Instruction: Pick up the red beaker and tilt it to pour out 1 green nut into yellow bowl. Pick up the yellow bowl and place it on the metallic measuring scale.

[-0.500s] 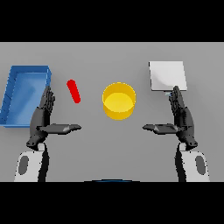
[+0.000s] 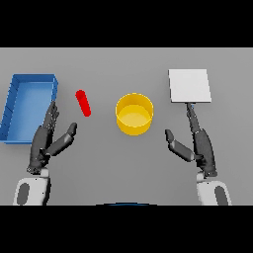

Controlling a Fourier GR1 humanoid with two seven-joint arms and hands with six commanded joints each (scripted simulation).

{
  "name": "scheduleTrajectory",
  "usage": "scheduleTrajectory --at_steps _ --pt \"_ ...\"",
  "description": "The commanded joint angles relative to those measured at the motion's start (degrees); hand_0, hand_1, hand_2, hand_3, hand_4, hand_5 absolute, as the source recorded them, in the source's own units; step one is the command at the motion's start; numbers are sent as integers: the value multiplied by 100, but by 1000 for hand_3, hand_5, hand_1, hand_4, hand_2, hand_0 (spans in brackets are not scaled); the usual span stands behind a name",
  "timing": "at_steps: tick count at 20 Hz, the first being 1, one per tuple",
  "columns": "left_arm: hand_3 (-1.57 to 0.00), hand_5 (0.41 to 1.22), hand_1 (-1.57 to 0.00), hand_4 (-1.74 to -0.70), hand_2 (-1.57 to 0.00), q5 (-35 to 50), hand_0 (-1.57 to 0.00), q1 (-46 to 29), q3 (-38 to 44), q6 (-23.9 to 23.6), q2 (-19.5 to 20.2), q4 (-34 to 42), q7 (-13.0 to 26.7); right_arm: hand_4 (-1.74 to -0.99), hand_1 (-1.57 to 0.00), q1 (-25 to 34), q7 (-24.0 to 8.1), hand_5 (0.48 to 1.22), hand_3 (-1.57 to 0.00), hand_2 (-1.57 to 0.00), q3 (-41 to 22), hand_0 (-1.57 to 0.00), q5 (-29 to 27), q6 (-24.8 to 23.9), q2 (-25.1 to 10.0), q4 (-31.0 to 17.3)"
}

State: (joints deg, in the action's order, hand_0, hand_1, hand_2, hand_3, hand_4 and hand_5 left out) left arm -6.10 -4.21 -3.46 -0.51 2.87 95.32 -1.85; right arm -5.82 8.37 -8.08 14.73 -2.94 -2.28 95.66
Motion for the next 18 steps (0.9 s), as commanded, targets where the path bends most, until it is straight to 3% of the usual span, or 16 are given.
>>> scheduleTrajectory --at_steps 1,5,10,18 --pt "1 615 1 -1096 1 -49 1 29 -42 -13 -13 -1 149 -1126 1 25 -92 668 1 1 -17 1 71 -28 -14 25" --pt "1 612 1 -1090 1 -234 1 31 -140 -37 26 14 309 -1121 1 -35 -124 658 1 1 -13 1 91 -81 12 72" --pt "1 633 1 -1130 1 -413 1 617 -114 -148 -77 -818 -2 -1160 1 -12 -308 651 1 1 31 1 -70 10 11 190" --pt "1 631 1 -1163 1 -386 1 1945 339 -364 -69 -2453 -274 -1230 1 29 -139 666 1 1 83 1 -156 25 34 94"
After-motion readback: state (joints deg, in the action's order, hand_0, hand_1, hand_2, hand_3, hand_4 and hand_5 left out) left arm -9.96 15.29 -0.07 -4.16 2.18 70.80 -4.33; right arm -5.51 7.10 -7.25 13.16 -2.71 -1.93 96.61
